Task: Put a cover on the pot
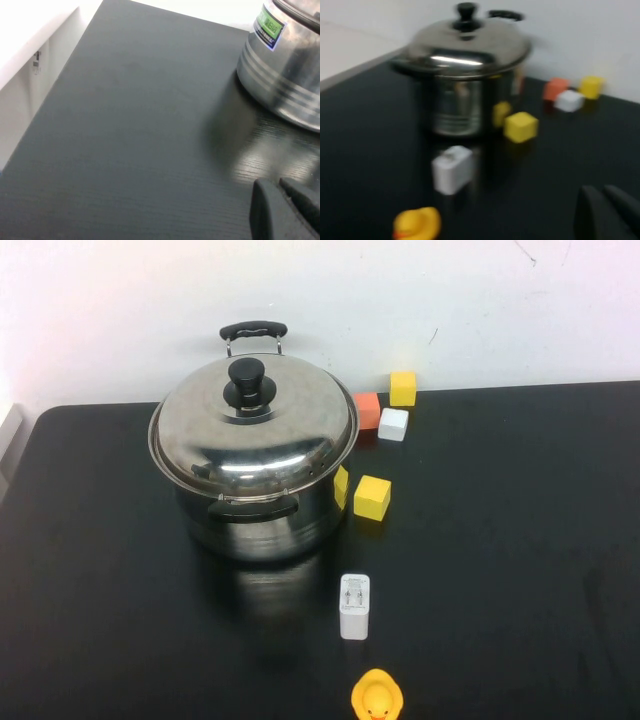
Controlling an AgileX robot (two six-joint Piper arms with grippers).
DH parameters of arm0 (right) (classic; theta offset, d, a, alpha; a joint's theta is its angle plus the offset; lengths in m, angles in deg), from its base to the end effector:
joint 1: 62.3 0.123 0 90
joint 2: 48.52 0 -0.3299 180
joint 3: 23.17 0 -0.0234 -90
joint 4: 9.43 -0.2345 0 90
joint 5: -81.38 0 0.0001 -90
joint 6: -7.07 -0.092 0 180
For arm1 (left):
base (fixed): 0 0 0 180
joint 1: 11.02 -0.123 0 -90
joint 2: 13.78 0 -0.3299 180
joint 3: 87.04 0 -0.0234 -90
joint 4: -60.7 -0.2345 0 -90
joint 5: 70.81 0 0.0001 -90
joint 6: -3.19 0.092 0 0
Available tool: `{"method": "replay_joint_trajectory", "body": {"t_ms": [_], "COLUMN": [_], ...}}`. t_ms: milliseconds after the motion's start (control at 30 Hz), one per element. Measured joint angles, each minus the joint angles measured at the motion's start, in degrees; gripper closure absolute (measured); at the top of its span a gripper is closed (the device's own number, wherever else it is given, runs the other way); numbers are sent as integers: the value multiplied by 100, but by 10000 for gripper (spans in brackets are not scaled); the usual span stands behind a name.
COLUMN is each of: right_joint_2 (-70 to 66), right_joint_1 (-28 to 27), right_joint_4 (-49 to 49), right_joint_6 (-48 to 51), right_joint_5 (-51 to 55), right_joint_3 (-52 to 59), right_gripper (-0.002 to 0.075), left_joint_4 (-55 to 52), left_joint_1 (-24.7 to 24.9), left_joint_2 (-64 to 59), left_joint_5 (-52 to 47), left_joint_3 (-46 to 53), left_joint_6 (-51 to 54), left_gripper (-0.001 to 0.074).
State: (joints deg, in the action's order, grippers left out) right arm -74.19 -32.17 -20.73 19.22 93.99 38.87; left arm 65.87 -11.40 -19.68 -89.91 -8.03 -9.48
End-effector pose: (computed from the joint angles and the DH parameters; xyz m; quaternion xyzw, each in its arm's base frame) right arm 0.0209 0.0167 0.2825 -0.2196 0.7343 0.1767 0.6175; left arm -0.0074 -0.0028 0.1788 -0.1138 0.7794 -0.1035 0.6074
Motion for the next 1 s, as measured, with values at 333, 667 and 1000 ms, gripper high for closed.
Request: {"method": "replay_joint_trajectory", "body": {"t_ms": [333, 667, 1000], "right_joint_2": [1392, 1959, 1959], "right_joint_1": [-2627, -3480, -3333], "right_joint_4": [648, 1294, 1865], "right_joint_6": [-578, -1691, -2274], "right_joint_5": [-211, 125, 415], "right_joint_3": [1223, 1774, 1774], "right_gripper": [725, 726, 726], "left_joint_4": [0, 0, 0], "left_joint_1": [0, 0, 0], "left_joint_2": [0, 0, 0], "left_joint_5": [0, 0, 0], "left_joint_3": [0, 0, 0], "left_joint_6": [0, 0, 0], "left_gripper": [737, 737, 737]}}
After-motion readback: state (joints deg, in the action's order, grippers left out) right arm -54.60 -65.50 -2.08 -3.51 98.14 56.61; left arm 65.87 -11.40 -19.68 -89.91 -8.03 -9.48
